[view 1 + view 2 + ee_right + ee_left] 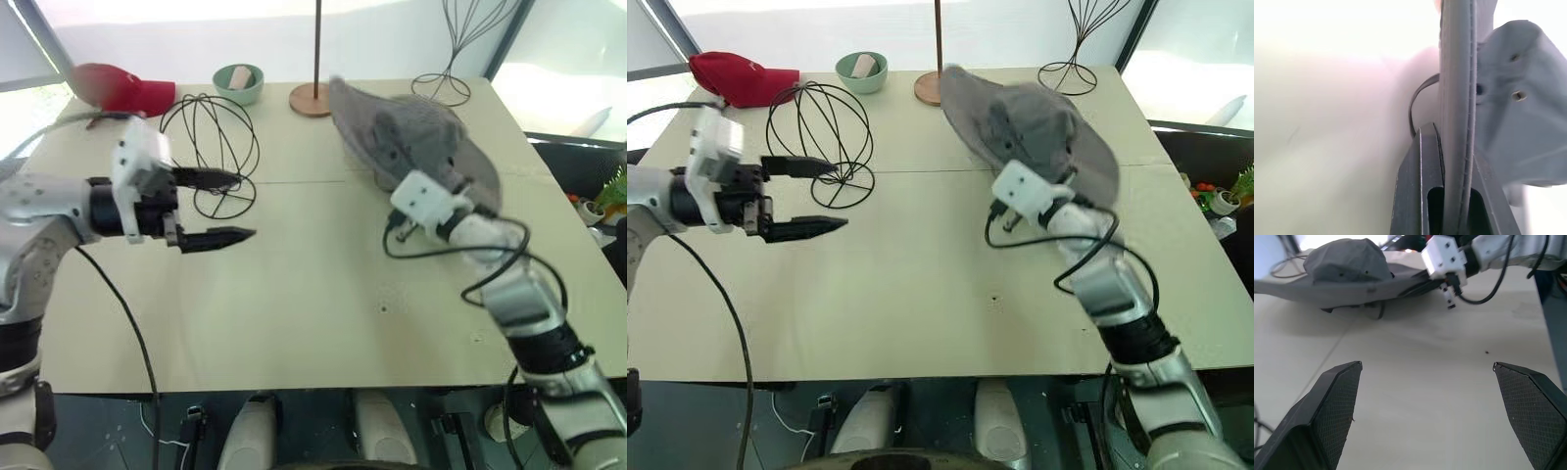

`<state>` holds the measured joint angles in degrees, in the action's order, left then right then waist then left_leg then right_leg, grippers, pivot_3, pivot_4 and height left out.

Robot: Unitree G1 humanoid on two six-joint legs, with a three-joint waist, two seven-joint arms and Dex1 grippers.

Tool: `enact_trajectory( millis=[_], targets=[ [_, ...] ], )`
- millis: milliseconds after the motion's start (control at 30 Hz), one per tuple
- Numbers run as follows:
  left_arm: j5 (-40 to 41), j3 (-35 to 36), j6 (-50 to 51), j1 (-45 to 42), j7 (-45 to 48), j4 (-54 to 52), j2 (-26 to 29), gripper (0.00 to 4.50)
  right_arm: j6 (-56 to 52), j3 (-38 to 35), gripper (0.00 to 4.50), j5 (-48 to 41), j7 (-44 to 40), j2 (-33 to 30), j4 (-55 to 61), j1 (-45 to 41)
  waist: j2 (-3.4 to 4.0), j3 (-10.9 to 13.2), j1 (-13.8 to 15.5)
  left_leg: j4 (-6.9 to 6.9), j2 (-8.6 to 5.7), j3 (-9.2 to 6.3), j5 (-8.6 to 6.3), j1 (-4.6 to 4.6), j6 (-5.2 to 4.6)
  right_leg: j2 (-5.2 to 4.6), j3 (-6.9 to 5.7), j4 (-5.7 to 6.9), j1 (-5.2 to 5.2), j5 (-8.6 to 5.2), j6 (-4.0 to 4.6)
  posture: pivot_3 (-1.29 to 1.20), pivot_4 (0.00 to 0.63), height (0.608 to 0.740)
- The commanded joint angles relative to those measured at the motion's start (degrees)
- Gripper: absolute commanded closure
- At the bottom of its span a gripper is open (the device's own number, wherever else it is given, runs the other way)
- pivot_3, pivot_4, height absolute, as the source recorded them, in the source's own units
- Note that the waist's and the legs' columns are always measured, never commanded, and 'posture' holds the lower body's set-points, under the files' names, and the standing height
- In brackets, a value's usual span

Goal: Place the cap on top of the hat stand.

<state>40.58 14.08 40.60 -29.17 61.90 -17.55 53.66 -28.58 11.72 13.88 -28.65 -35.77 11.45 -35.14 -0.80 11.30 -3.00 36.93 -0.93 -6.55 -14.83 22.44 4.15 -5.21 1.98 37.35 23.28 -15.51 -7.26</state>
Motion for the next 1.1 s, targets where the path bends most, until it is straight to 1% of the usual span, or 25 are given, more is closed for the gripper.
enact_trajectory(
  millis=[33,67,133,200,267,333,433,500,600,767,867,1000,1100],
  targets=[
    [3.85,9.75,2.82,1.78,-4.60,-2.54,1.25,0.00,6.05,-1.90,4.47,-2.09,-2.75,0.50,-4.22,-11.58,0.02,0.03,-0.33,-0.01,0.00,0.01,0.00,0.02,0.00,0.00,0.02,0.00,0.03,0.00,0.00,0.00,0.150,0.740],
    [4.52,11.55,3.45,2.62,-5.44,-2.92,1.51,0.00,6.95,-1.82,4.47,-2.71,-3.32,1.13,-6.20,-14.14,0.02,0.03,-0.38,-0.02,0.01,0.01,0.00,0.02,0.00,0.00,0.02,0.00,0.05,0.00,0.00,0.00,0.150,0.740],
    [4.79,16.56,4.06,4.78,-6.35,-2.50,3.01,0.00,7.26,-1.82,4.47,-6.37,-5.41,5.52,-11.75,-20.91,0.01,0.02,-0.64,-0.07,0.03,0.00,0.00,0.02,0.00,0.02,0.02,0.00,0.05,0.00,0.01,0.00,0.150,0.740],
    [4.72,19.73,4.02,6.02,-7.02,-1.48,4.42,0.00,8.88,-1.52,4.47,-7.88,-6.63,8.81,-16.62,-25.83,0.00,0.03,-0.98,-0.09,0.10,0.00,0.00,0.02,0.00,0.07,0.02,-0.03,0.06,0.00,0.02,0.00,0.150,0.740],
    [5.14,23.44,4.63,7.06,-7.54,-0.36,5.73,0.00,12.05,-0.98,4.47,-8.11,-6.28,12.87,-23.93,-31.94,0.02,0.04,-1.09,-0.14,0.11,0.00,0.00,0.02,0.01,0.09,0.02,-0.03,0.10,0.01,0.03,0.00,0.150,0.740],
    [5.98,26.08,5.35,7.96,-8.12,0.04,6.45,0.00,15.16,-0.59,4.47,-7.88,-5.84,15.61,-29.88,-36.25,0.04,0.06,-1.08,-0.18,0.10,0.04,0.01,0.02,0.01,0.09,0.05,-0.03,0.14,0.01,0.04,0.00,0.150,0.740],
    [7.05,31.13,6.98,11.33,-9.04,-2.01,6.53,0.00,22.16,0.17,4.47,-7.45,-4.50,20.63,-40.95,-43.24,0.05,0.06,-1.10,-0.27,0.10,0.03,0.01,0.03,0.02,0.09,0.05,-0.03,0.18,0.01,0.04,0.00,0.150,0.740],
    [7.79,34.29,7.96,14.20,-9.82,-3.79,6.30,0.00,25.99,0.46,4.47,-7.41,-3.82,23.93,-47.11,-46.68,0.03,0.06,-1.23,-0.35,0.11,0.07,0.02,0.02,0.05,0.09,0.11,-0.05,0.24,0.01,0.05,0.00,0.150,0.740],
    [8.66,37.17,8.82,17.39,-10.73,-5.70,5.81,0.00,30.51,0.99,4.47,-6.85,-3.39,27.03,-52.55,-49.25,0.02,0.05,-1.16,-0.64,0.11,0.11,0.13,0.02,0.25,0.09,0.20,-0.05,0.40,0.03,0.08,0.00,0.150,0.740],
    [9.67,40.02,9.11,20.52,-12.10,-6.58,5.58,0.00,34.89,1.01,4.47,-6.54,-3.33,30.08,-56.20,-50.81,0.02,0.06,-1.05,-0.80,0.12,0.11,0.23,0.03,0.43,0.11,0.22,-0.04,0.49,0.06,0.14,0.00,0.150,0.740],
    [9.65,41.82,9.06,22.36,-12.00,-6.38,5.64,0.00,39.20,1.99,4.47,-4.40,-1.73,30.01,-55.23,-49.38,0.02,0.06,-1.19,-0.81,0.13,0.11,0.24,0.02,0.43,0.13,0.23,-0.04,0.50,0.08,0.17,0.00,0.150,0.740],
    [9.64,45.91,9.69,25.66,-11.24,-5.75,5.81,0.00,49.07,4.85,4.47,1.25,2.02,26.67,-48.36,-42.45,-0.01,0.04,-1.12,-0.83,0.23,0.12,0.24,0.02,0.44,0.22,0.24,-0.03,0.55,0.09,0.18,0.00,0.150,0.740],
    [12.92,52.04,13.29,26.84,-11.02,-4.54,6.75,0.00,58.97,7.79,4.47,9.17,9.26,23.18,-43.54,-36.52,-0.02,0.04,-1.10,-0.82,0.23,0.15,0.24,0.03,0.44,0.21,0.24,-0.04,0.54,0.09,0.18,0.00,0.150,0.740]
  ],
)
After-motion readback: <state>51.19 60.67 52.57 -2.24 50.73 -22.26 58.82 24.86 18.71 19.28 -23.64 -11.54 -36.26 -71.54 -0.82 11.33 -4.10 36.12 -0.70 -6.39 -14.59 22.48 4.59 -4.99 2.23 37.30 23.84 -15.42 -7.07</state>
